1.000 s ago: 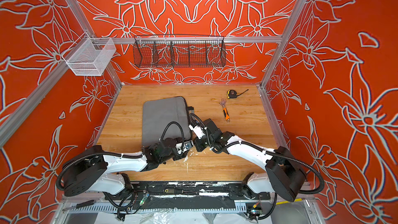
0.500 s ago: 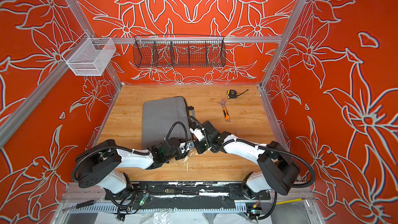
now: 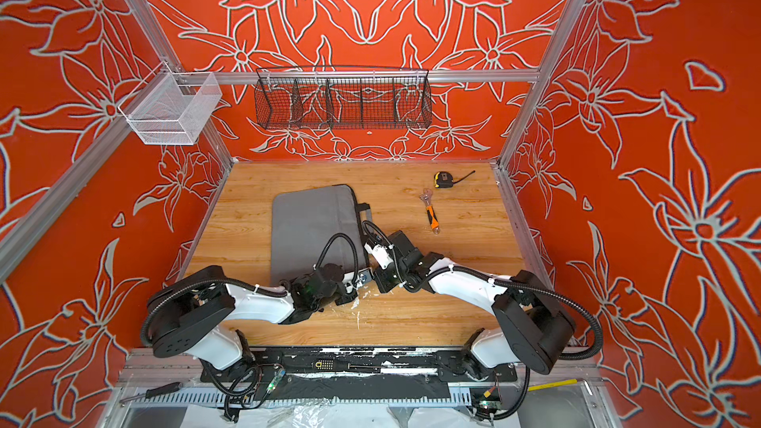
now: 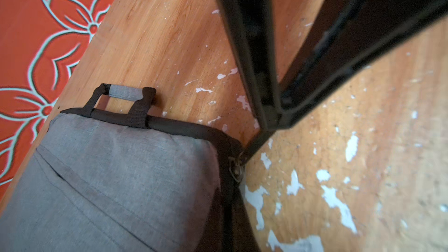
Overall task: Open the zippered laptop bag and take out the laptop
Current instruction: Unzip the zipper on the zippered laptop bag.
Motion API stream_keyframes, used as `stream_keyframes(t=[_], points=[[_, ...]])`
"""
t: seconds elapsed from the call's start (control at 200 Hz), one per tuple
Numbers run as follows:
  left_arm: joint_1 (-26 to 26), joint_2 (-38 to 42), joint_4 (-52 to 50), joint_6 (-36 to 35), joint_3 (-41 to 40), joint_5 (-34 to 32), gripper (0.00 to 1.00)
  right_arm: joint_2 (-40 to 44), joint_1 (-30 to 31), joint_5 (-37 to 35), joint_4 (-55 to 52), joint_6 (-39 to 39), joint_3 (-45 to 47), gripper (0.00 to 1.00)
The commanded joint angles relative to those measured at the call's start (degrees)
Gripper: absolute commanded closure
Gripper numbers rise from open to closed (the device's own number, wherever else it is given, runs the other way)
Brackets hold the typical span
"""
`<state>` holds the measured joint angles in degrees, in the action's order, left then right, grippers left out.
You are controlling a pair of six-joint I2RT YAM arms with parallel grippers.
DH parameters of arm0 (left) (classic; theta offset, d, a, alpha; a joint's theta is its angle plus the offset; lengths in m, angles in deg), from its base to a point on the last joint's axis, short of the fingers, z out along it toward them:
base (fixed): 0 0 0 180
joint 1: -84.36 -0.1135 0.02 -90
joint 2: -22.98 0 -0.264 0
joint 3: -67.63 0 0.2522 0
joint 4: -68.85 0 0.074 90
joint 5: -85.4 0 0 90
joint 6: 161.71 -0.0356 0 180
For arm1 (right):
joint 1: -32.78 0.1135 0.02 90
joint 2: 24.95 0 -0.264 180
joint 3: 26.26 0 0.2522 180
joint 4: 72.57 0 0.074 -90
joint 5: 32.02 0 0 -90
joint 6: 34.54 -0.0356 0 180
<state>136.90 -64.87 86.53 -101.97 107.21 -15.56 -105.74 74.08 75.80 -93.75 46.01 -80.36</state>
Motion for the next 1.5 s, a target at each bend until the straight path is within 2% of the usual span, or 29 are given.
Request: stream_keyframes(t=[0.0,0.09,0.35,0.461,0.561,0.606,0.706,0.771,0.851,1.236,1.497], points=[[0.42,6.62,-5.92,-0.5,-2.18,4.45,1.0,-1.56,-1.13,-3.15,2.13,3.33,0.29,1.0],[0.41,11.4,-9.51,0.17,-3.46,7.61,1.0,-3.2,-1.31,-4.32,1.99,5.61,-0.97,1.0],[0.46,19.56,-14.75,3.23,-5.06,9.11,1.0,-3.73,-2.34,-5.27,0.72,8.52,-2.21,1.0],[0.42,20.84,-15.58,3.57,-5.26,9.78,1.0,-3.22,-2.45,-0.32,2.34,7.22,-1.26,1.0],[0.46,21.23,-17.1,3.7,-4.65,10.5,1.0,-0.46,-1.54,3.91,9.96,1.17,3.99,1.0],[0.46,21.27,-17.2,3.67,-4.64,10.52,1.0,1.03,-0.01,3.95,14.89,-2.33,7.1,0.85],[0.46,21.57,-17.31,3.55,-4.6,10.52,1.0,3.46,6.21,-1.98,18.91,-5.3,10.87,0.69],[0.45,22.03,-17.63,3.41,-4.55,10.74,1.0,4.24,8.71,-4.05,21.81,-6.79,12.42,0.61],[0.46,22.86,-18.52,3.06,-4.38,11.37,1.0,4.12,9.65,-2.96,26.6,-8.92,14.15,0.56],[0.37,25.23,-21.9,2.18,-2.7,11.86,1.0,-6.86,13.62,-2.08,34.93,-9.63,10.9,0.55],[0.38,25.68,-22.01,1.52,-2.45,11.31,1.0,-7.58,14.9,-1.87,36.48,-10.13,10.01,0.56]])
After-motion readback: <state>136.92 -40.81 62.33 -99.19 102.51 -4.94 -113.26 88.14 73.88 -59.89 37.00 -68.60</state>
